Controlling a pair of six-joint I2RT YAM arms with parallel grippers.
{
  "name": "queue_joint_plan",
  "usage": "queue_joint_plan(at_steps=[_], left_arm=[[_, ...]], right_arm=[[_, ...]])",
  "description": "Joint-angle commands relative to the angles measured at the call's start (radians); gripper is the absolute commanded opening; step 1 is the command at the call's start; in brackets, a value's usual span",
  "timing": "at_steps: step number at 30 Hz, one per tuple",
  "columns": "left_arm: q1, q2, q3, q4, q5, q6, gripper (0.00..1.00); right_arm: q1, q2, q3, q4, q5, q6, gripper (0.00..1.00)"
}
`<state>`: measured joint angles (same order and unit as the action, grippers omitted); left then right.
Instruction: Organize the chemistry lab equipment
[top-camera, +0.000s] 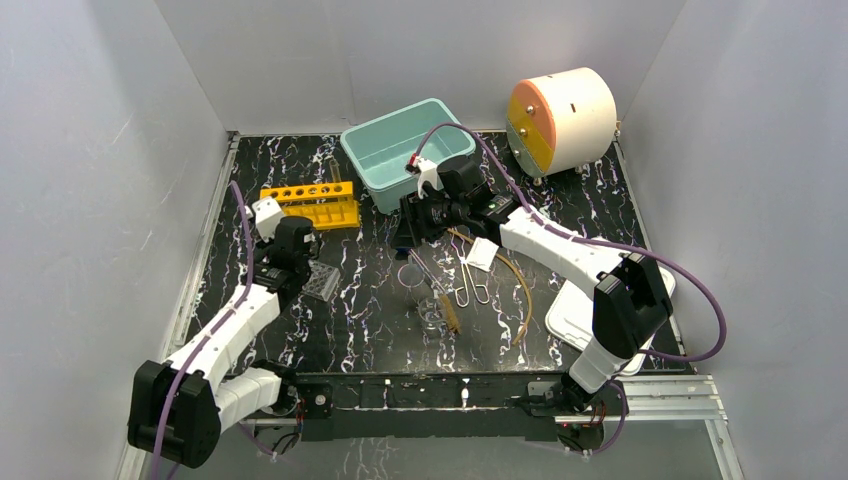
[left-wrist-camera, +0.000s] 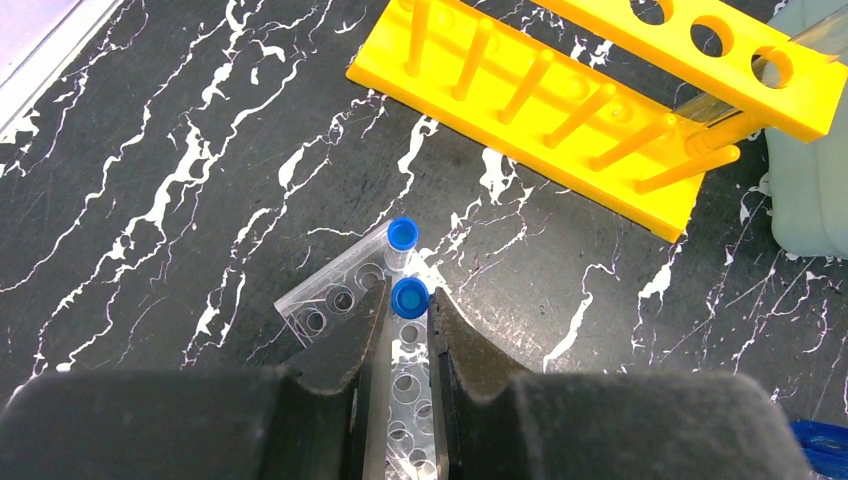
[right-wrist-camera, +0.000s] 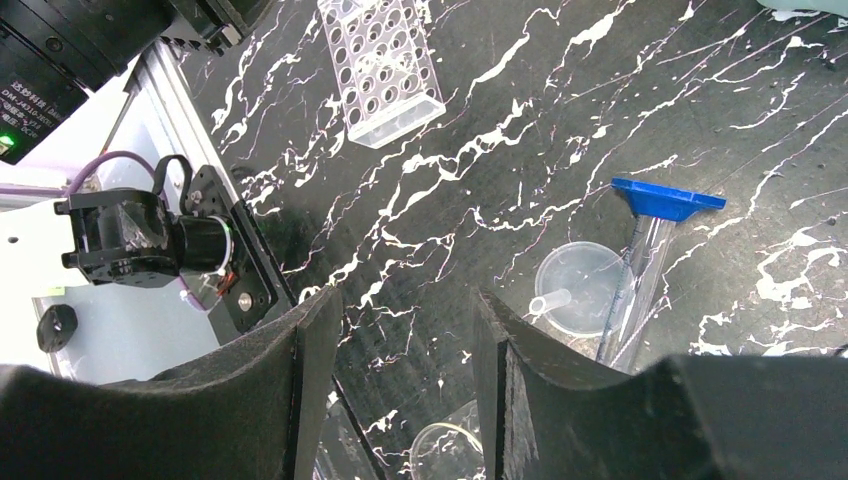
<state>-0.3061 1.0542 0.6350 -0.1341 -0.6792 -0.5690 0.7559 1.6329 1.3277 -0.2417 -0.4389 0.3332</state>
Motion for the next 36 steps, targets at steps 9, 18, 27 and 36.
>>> queue_joint_plan(at_steps=[9,18,27,36], left_arm=[[-0.015,0.031,-0.018,0.091,-0.045,0.008,0.0],[-0.016,0.071,-0.011,0.095,-0.069,0.015,0.0],[-0.016,0.097,-0.021,0.116,-0.074,0.017,0.0],[-0.017,0.121,-0.02,0.105,-0.085,-0.011,0.02]], right_arm=[[-0.007,-0.018,0.03,-0.004,0.018,-0.009,0.58],[-0.006,-0.024,0.03,-0.006,0.019,-0.009,0.58],[-0.007,-0.029,0.028,-0.011,0.02,-0.011,0.57],[-0.008,-0.031,0.021,-0.008,0.022,-0.011,0.57]])
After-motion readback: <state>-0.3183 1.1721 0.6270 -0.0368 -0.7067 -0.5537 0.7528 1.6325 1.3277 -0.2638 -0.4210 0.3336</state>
